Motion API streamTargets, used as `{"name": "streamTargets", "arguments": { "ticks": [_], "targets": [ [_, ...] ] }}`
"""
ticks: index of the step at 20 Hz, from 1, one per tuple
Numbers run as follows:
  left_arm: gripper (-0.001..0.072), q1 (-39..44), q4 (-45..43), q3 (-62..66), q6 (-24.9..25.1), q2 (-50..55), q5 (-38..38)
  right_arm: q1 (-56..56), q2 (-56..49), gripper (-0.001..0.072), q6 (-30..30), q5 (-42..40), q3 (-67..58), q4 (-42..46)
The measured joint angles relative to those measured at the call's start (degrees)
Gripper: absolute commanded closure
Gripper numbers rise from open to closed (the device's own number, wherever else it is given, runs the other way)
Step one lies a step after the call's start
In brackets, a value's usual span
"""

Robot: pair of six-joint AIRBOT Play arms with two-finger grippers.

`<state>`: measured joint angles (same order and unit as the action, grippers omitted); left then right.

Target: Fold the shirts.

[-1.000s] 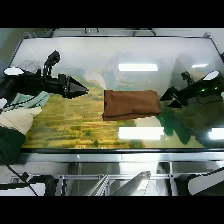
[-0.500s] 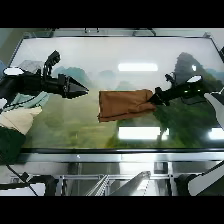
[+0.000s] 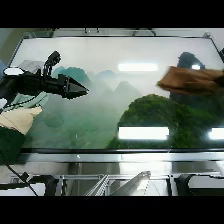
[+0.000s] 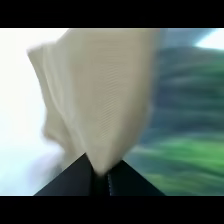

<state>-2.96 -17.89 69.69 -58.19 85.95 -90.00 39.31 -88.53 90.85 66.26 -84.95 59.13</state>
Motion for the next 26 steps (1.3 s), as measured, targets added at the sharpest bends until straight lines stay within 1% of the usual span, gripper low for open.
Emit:
{"name": "streamTargets", "arguments": {
  "ticks": [2,5,8,11,12,14,15,17,20,21,22,24,26],
  "targets": [
    [0.0424,0.0,0.0,0.0,0.02,0.0,-0.02,6.99,1.6,0.0691,2.69,3.19,0.46,9.29],
    [0.0424,0.0,-0.02,0.0,0.02,0.0,-0.02,16.41,2.99,0.0691,4.63,7.02,4.35,20.37],
    [0.0424,0.0,-0.02,0.0,0.02,0.0,0.0,24.52,4.39,0.0691,5.42,8.0,12.31,26.84],
    [0.0423,0.0,-0.02,0.0,0.02,0.0,0.2,29.83,5.6,0.0679,5.57,8.17,18.99,29.83],
    [0.0423,0.0,-0.02,0.0,0.02,0.0,0.24,31.01,5.86,0.0572,5.55,8.07,20.2,30.34],
    [0.0423,0.0,-0.02,0.0,0.02,0.0,0.37,32.48,6.19,-0.0008,5.4,9.07,21.05,31.21],
    [0.0423,0.0,-0.02,0.0,0.02,0.0,0.37,32.83,6.27,0.0016,5.4,10.4,20.79,31.3],
    [0.0423,0.0,-0.02,0.0,0.02,0.0,0.37,33.05,6.38,0.0016,5.6,13.55,18.69,30.62],
    [0.0426,0.0,-0.02,0.0,0.04,0.0,0.09,32.81,6.47,0.0018,5.84,22.16,13.73,29.49],
    [0.0631,0.0,-0.02,0.0,0.04,0.0,-0.11,32.52,6.49,0.0183,5.86,24.79,12.37,28.46],
    [0.07,0.0,-0.02,0.07,0.04,0.0,-0.26,31.89,6.51,0.0678,5.9,26.91,11.26,26.18],
    [0.0699,-0.04,-0.04,1.07,0.26,0.0,-0.52,29.49,6.6,0.0689,6.03,29.11,10.03,19.58],
    [0.0701,-0.39,-0.09,3.32,0.44,0.02,-0.74,25.33,6.69,0.0689,5.55,29.27,9.38,12.26]
  ]
}}
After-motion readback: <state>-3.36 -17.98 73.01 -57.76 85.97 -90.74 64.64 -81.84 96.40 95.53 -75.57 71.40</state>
